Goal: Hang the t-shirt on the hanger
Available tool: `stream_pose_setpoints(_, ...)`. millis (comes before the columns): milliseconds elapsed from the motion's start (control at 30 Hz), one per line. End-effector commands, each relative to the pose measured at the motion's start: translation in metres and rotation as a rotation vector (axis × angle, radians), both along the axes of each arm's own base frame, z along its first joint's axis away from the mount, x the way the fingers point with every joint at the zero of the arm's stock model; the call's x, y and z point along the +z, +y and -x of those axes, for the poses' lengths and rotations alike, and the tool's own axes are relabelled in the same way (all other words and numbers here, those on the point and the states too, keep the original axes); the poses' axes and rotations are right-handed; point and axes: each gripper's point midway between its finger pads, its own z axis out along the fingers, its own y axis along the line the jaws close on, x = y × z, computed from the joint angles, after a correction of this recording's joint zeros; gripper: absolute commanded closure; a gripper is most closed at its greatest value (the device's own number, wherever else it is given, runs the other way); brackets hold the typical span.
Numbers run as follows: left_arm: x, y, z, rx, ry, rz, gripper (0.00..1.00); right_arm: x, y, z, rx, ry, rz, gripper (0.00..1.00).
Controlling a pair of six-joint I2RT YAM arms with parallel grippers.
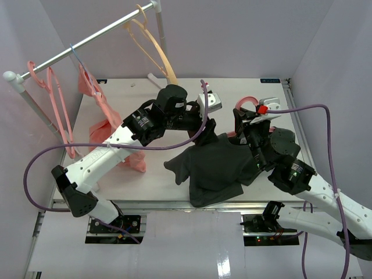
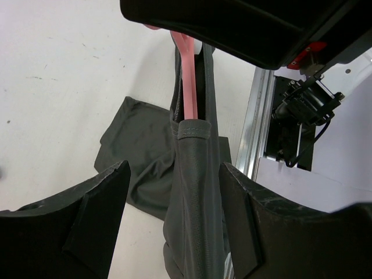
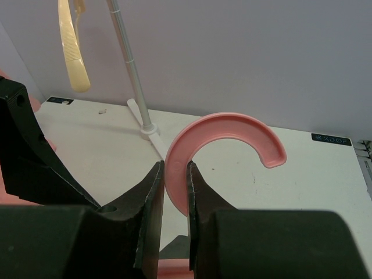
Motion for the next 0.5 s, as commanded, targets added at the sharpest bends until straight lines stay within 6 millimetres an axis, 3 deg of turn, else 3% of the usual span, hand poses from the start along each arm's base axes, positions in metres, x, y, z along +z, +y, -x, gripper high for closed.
stream_pose_setpoints(0, 0.012, -0.004, 0.009, -0.066, -0.017, 0.042, 0.27, 0.026, -0.007, 0.005, 0.004, -0.06, -0.098, 0.92)
stream_pose_setpoints(200, -0.011, -0.01, 0.007, -0.076, 0.031, 0.004, 0.28, 0.025, -0.006, 0.004, 0.002, -0.062, -0.101, 0.92)
stream_pose_setpoints(467, -0.028, -0.021, 0.006, -0.09, 0.071, -0.023, 0.33, 0.021, -0.003, 0.004, 0.011, -0.06, -0.118, 0.92)
